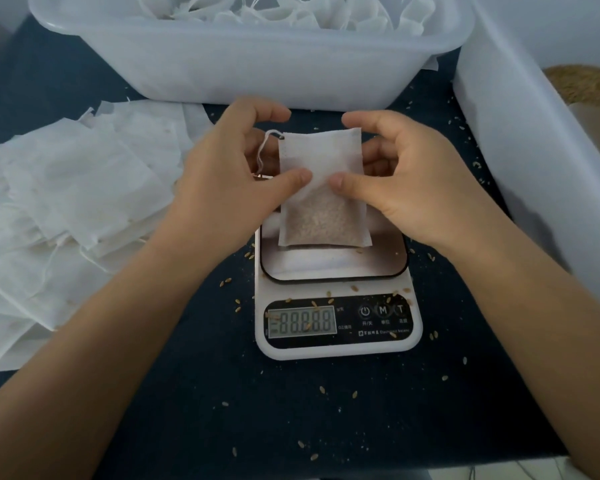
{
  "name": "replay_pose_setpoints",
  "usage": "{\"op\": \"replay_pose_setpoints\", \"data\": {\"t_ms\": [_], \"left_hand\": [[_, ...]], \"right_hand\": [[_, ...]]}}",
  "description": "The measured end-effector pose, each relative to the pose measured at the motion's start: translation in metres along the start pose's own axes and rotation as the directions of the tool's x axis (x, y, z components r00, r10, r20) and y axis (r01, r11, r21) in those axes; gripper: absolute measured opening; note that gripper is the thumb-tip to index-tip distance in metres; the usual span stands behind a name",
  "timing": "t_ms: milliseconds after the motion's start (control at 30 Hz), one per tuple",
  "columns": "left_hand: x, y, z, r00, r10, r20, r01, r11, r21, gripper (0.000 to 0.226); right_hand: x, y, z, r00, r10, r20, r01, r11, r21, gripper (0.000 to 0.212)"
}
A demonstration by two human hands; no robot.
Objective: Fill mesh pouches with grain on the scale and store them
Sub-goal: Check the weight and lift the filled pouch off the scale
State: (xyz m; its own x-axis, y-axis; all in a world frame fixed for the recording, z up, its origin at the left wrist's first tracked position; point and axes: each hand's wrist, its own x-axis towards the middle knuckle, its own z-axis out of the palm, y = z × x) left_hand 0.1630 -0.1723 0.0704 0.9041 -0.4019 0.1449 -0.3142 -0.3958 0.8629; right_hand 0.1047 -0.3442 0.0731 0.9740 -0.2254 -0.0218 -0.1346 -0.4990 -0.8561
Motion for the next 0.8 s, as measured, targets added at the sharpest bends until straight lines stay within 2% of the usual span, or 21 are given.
{"op": "replay_pose_setpoints", "data": {"t_ms": [300, 800], "left_hand": [[-0.0002, -0.0044, 0.0017, 0.999, 0.003, -0.050, -0.005, 0.999, -0.053, 0.045], [-0.0031, -0.0019, -0.0009, 0.999, 0.008, -0.052, -0.008, 1.000, 0.004, 0.036]], "right_hand": [[-0.0020, 0.0007, 0.0012, 0.997, -0.012, -0.081, 0.006, 0.997, -0.078, 0.069], [-0.0078, -0.0016, -0.0023, 0.998, -0.022, -0.065, 0.016, 0.996, -0.092, 0.062]]}}
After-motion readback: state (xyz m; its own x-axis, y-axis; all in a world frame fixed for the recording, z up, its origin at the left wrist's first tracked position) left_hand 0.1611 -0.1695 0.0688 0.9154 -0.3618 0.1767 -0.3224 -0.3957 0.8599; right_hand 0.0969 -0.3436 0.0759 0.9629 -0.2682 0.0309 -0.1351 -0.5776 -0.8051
